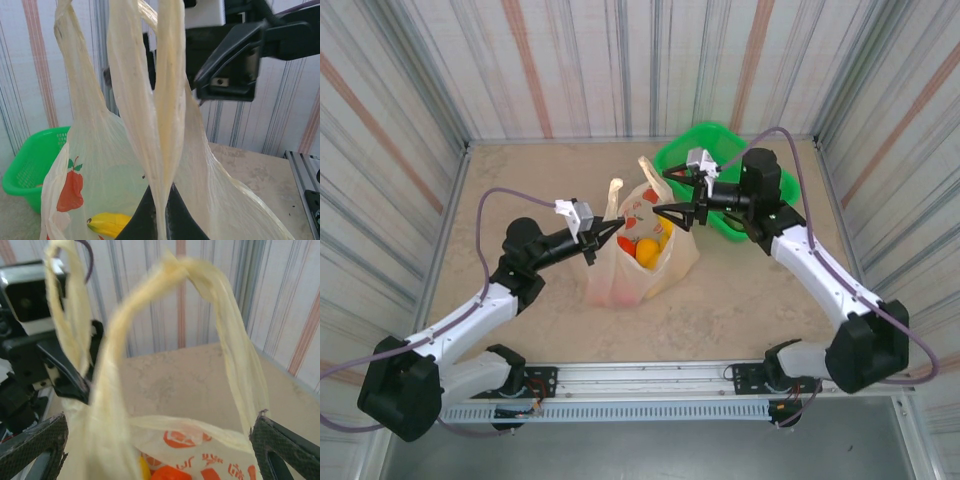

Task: Place the fake fruits into the plastic bag and tie a complex knot

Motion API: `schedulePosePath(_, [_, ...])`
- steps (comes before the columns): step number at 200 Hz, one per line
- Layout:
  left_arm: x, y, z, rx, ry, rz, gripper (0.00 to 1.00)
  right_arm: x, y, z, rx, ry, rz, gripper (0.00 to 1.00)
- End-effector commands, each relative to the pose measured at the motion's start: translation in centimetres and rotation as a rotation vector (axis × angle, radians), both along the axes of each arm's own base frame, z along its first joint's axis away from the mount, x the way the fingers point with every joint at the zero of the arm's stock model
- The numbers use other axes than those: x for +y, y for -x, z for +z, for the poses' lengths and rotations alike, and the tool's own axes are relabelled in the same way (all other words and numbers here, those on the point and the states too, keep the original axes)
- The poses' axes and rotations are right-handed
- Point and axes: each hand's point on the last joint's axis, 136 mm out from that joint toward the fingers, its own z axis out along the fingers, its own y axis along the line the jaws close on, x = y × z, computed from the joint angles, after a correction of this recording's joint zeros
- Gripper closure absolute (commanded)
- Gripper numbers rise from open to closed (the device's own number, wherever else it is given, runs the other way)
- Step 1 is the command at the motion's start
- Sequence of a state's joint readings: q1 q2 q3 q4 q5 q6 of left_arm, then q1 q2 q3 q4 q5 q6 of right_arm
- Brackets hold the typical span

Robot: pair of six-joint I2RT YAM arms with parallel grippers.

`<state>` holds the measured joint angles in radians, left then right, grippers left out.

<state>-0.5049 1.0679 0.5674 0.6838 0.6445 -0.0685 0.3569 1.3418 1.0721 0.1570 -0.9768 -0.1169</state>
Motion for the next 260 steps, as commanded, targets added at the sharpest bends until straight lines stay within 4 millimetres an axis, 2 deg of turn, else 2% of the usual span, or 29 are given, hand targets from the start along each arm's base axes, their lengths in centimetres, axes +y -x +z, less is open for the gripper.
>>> schedulePosePath(1, [0.1,0.3,1.4,-0.021,0.020,-0.014,1.00,0.0,0.0,2.8,-0.076,-0.050,0.110,0.04])
schedulePosePath(38, [-0.1,0.4,1.4,-0.021,0.022,-0.020,1.00,-0.3,-1.7,2.2,0.013,-0.046,0.158,0.01])
schedulePosePath(70, [-0.1,0.3,1.5,-0.026,0.022,-0.021,1.00,1.1,-3.6,0.7,0.100,-0.034,0.192,0.01])
schedulePosePath(102, [0.0,0.3,1.7,-0.029,0.023,-0.015,1.00,2.5,-4.1,-0.6,0.131,-0.034,0.211,0.03])
schedulePosePath(166, [0.2,-0.3,1.5,-0.022,0.018,0.013,1.00,1.8,-2.6,-0.4,0.163,-0.063,0.228,0.12])
schedulePosePath(199, [0.2,-0.4,1.6,-0.021,0.015,0.019,1.00,2.1,-1.7,-1.4,0.179,-0.055,0.224,0.08])
schedulePosePath(226, [0.3,-0.3,1.6,-0.020,0.014,0.021,1.00,2.3,-0.7,-1.3,0.168,-0.063,0.238,0.05])
schedulePosePath(260, [0.3,-0.3,1.6,-0.018,0.014,0.022,1.00,2.5,-0.7,-1.8,0.160,-0.063,0.233,0.04])
